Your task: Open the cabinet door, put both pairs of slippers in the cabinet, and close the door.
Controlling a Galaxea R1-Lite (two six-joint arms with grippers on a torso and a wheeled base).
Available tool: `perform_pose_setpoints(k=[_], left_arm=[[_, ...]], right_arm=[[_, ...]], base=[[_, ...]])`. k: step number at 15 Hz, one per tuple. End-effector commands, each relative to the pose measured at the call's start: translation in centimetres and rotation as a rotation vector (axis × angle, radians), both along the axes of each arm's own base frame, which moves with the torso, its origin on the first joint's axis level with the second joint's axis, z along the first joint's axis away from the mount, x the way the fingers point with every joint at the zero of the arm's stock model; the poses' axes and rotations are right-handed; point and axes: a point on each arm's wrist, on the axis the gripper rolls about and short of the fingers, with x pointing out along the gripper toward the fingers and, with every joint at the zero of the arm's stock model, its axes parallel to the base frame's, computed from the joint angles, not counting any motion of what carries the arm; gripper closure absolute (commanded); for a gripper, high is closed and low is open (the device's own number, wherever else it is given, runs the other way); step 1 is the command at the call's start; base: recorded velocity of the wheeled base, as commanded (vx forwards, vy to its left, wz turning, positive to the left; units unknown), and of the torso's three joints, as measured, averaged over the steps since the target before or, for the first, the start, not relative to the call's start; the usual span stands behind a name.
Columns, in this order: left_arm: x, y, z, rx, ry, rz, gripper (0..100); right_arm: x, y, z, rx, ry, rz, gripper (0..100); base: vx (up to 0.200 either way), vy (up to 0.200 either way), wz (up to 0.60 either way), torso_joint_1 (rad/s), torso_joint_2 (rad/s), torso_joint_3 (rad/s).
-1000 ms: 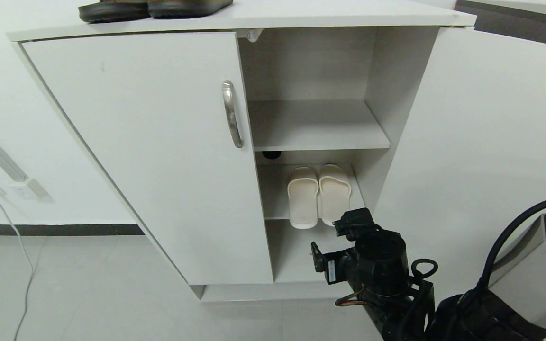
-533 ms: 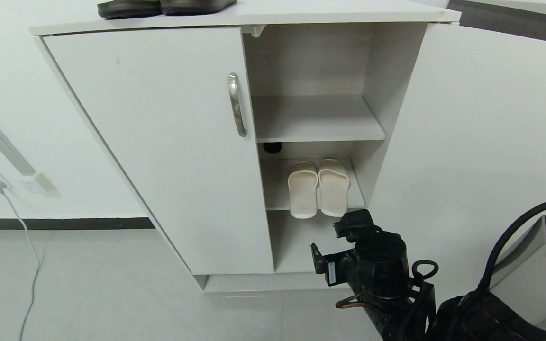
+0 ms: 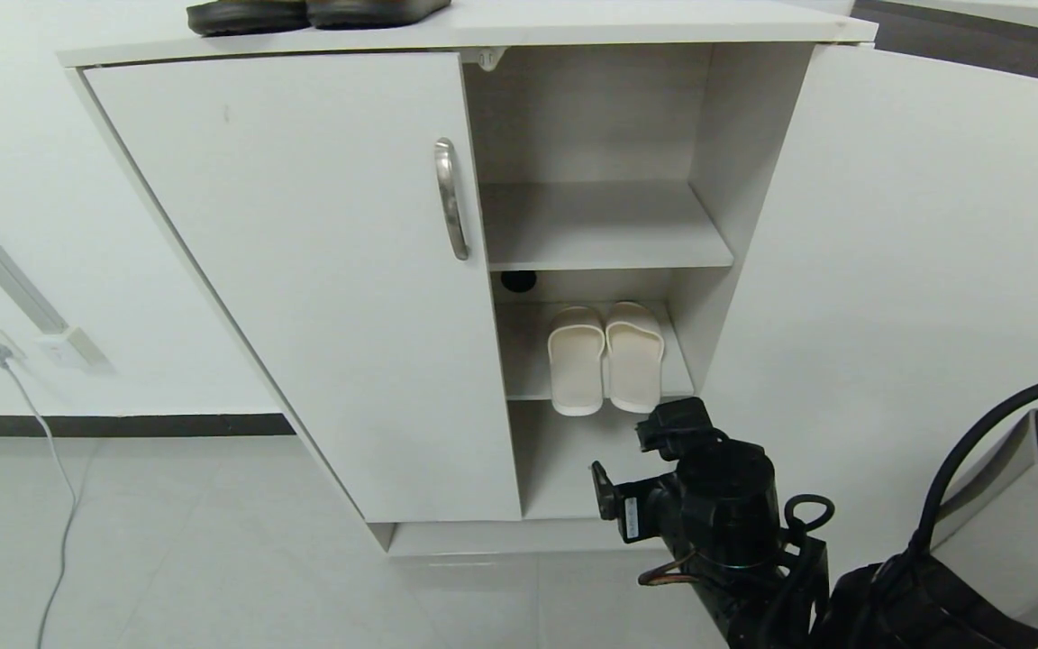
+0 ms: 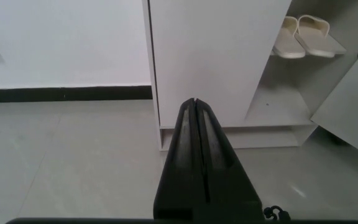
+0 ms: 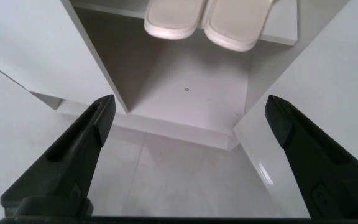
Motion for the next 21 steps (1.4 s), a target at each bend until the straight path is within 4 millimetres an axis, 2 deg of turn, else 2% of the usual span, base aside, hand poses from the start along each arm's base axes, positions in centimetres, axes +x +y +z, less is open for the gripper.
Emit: perform_pose_setpoints(k=[1,8,15,21], left_arm=[[0.01,0.00,0.00,0.001,0.001,0.000,100],[0.01,0.00,0.00,0.001,0.001,0.002,100],[0.01,0.00,0.00,-0.004,0.001,0.002,100],[0.01,0.00,0.00,-0.007,0.001,0.002,100]], right_arm=[[0.00,0.02,-0.04,-0.001,0.000,0.001,0],[-0.14,-0.14,-0.28,-0.006,0.008,0.000,0],[-0.11,-0.18,-0.41,0.003,-0.009,0.002,0],[-0.11,-0.18,-0.55,0.000,-0.006,0.002,0]], base=[[0.000,0.000,0.00,-0.002,0.01,0.051],[0.000,0.000,0.00,0.001,0.00,0.153],[0.000,0.000,0.00,0.000,0.00,0.000],[0.000,0.200,0.00,0.006,0.00,0.004]])
